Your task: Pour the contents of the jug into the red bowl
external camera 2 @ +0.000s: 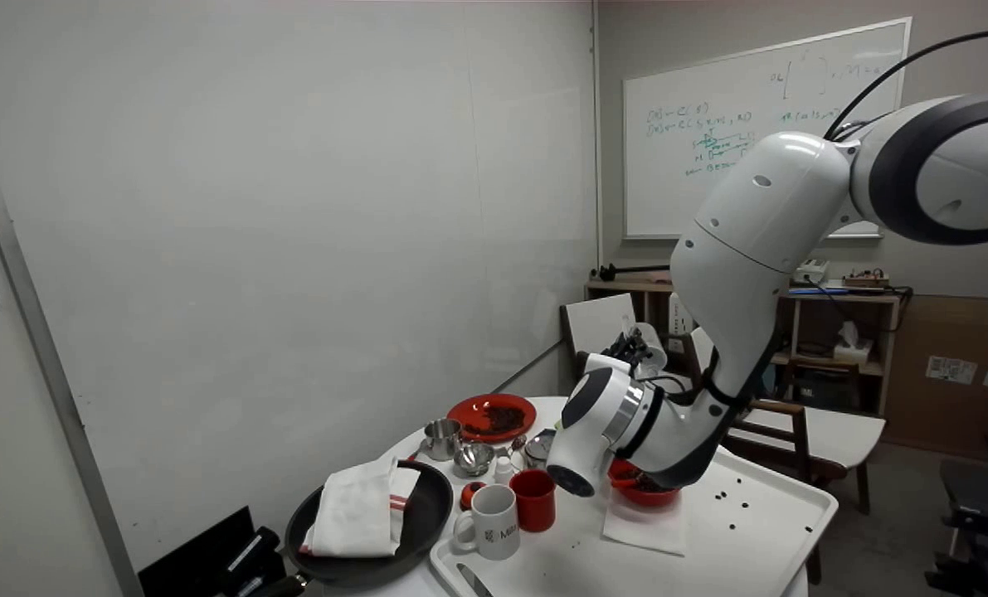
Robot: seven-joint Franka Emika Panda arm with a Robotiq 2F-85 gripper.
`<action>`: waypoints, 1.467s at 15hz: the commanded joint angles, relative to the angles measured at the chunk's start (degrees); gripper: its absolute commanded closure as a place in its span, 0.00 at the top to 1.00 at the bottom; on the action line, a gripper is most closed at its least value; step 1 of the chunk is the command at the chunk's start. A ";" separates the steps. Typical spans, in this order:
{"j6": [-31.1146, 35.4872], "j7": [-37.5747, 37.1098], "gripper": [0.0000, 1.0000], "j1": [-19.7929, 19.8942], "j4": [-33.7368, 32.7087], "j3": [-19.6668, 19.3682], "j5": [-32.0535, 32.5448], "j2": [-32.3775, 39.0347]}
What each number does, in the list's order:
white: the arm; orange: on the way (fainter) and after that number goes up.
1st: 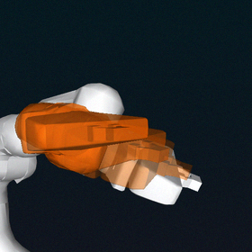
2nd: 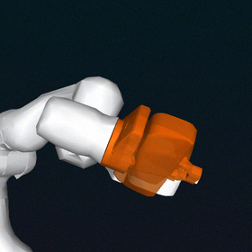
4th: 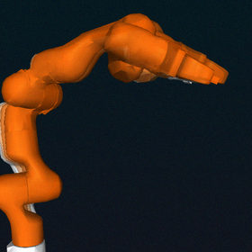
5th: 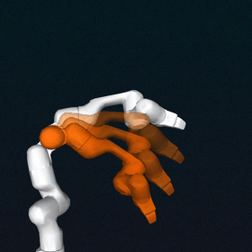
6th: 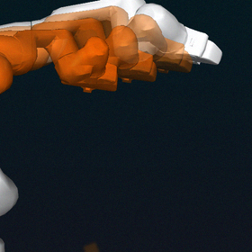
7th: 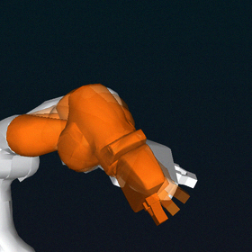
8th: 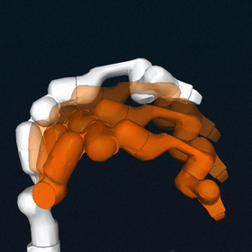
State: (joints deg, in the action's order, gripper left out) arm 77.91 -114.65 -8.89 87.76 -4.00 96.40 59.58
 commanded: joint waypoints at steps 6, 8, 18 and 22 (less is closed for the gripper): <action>13.27 11.95 0.10 6.83 0.41 7.98 -6.72 -4.34; 17.40 14.77 0.10 7.81 1.21 8.88 -9.46 -6.00; 42.12 30.37 0.10 9.91 12.87 10.75 -20.68 -21.73; 54.15 37.60 0.10 11.13 15.89 10.18 -25.77 -24.91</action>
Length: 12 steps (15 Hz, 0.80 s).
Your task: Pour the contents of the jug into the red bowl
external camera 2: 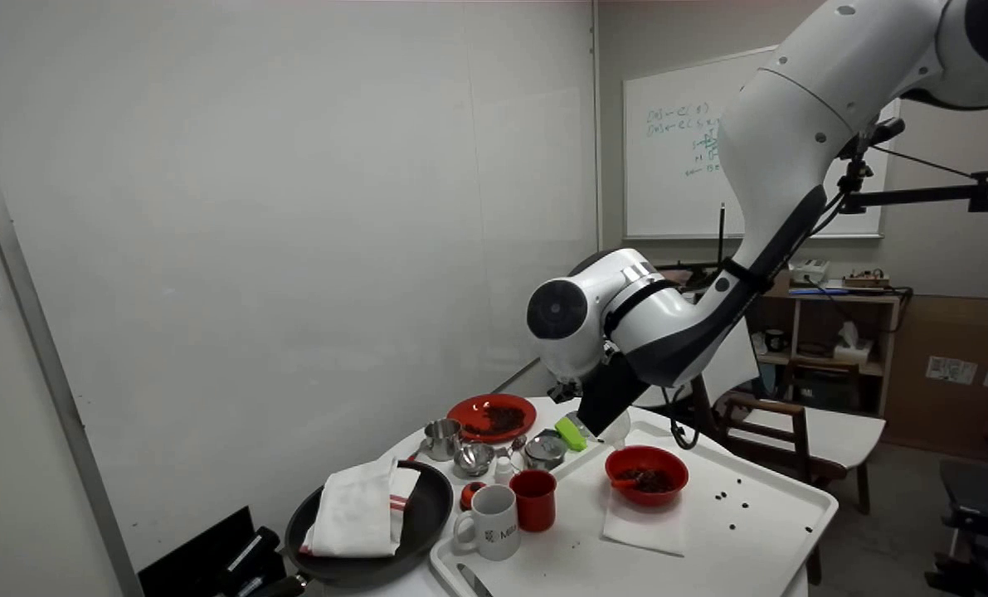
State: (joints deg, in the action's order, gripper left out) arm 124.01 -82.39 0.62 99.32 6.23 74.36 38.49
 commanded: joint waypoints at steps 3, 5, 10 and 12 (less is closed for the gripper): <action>17.72 11.53 0.10 2.80 5.54 -0.61 -8.30 -3.96; 24.07 16.54 0.10 3.59 5.59 -0.98 -12.23 -2.63; 34.74 32.73 0.10 9.43 6.77 3.65 -23.91 1.58; 35.45 41.28 0.10 12.47 7.15 7.06 -30.03 3.61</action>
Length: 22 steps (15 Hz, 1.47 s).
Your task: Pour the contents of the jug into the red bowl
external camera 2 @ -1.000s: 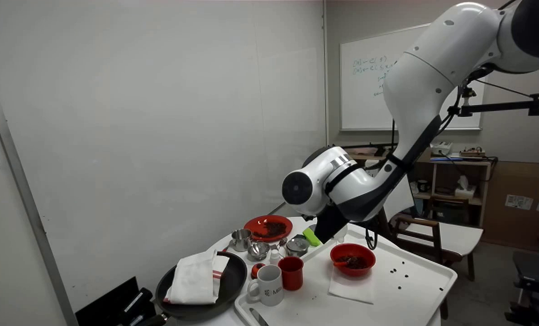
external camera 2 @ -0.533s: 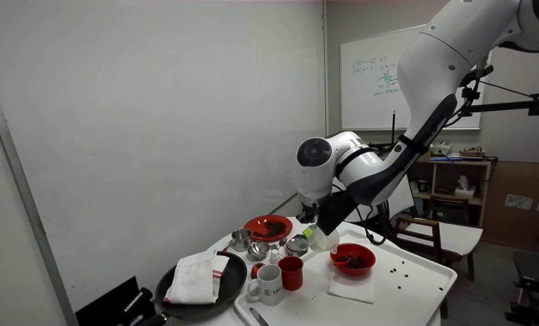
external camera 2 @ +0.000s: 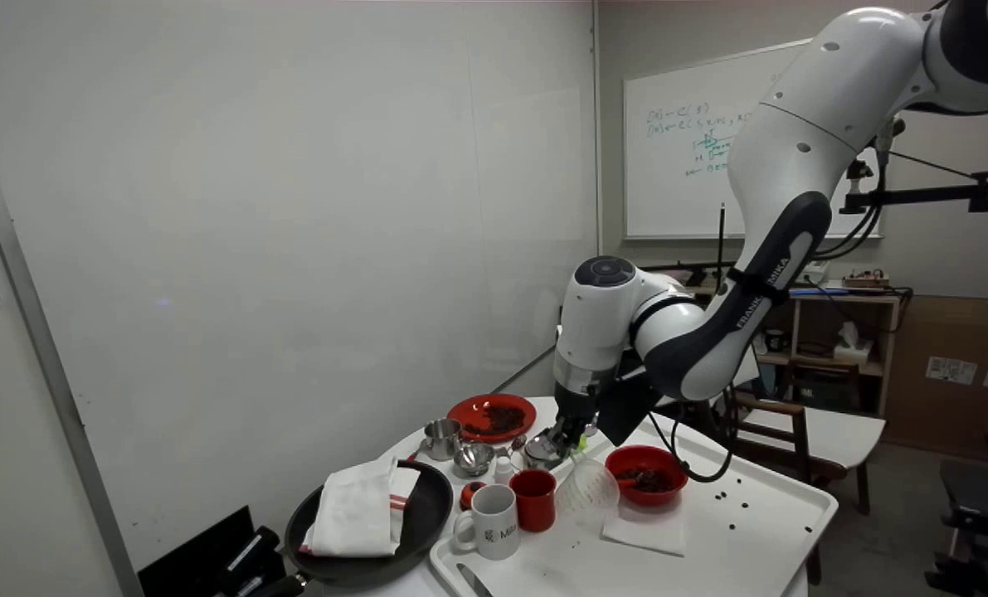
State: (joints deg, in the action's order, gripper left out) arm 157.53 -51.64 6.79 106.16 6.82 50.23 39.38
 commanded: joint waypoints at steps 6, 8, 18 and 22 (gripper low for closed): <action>-13.44 30.94 0.10 7.09 -2.02 8.89 -27.27 6.50; -20.04 33.22 0.10 1.10 -3.84 2.38 -35.34 5.86; -56.38 33.45 0.11 -9.74 -18.02 -8.44 -42.87 11.67; -54.98 32.35 0.11 -10.14 -22.56 -10.18 -42.67 16.62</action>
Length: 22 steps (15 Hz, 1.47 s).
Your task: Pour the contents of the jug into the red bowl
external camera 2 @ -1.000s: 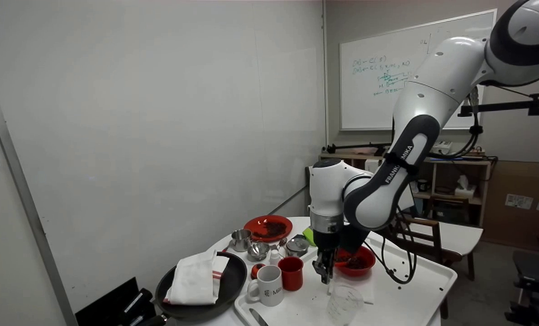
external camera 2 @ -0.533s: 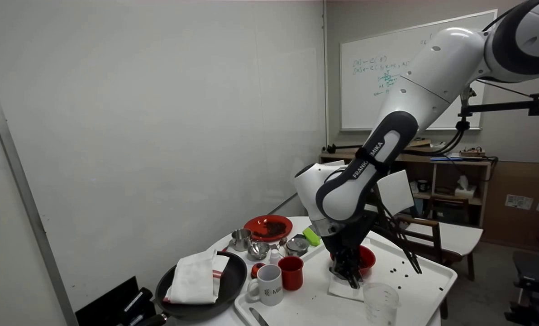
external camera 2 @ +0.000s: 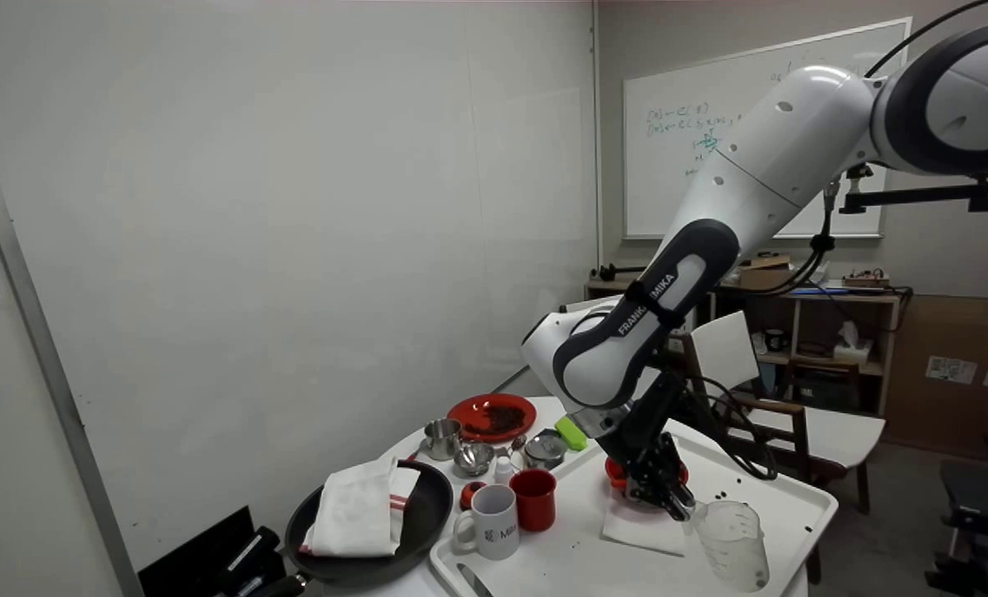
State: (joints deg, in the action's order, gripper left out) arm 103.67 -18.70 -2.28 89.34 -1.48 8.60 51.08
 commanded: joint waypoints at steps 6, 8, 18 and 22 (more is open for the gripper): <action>2.57 0.08 0.11 -0.24 -10.35 -1.81 -2.93 9.46; 4.90 -0.32 0.11 -0.24 -10.74 -1.71 -3.93 9.83; 13.68 -2.86 0.26 -1.51 -9.35 -3.17 -4.31 9.45; 14.09 -3.24 0.26 -1.71 -9.35 -3.34 -4.29 9.64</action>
State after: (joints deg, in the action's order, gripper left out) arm 117.90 -22.48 -3.25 80.35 -3.87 5.32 60.45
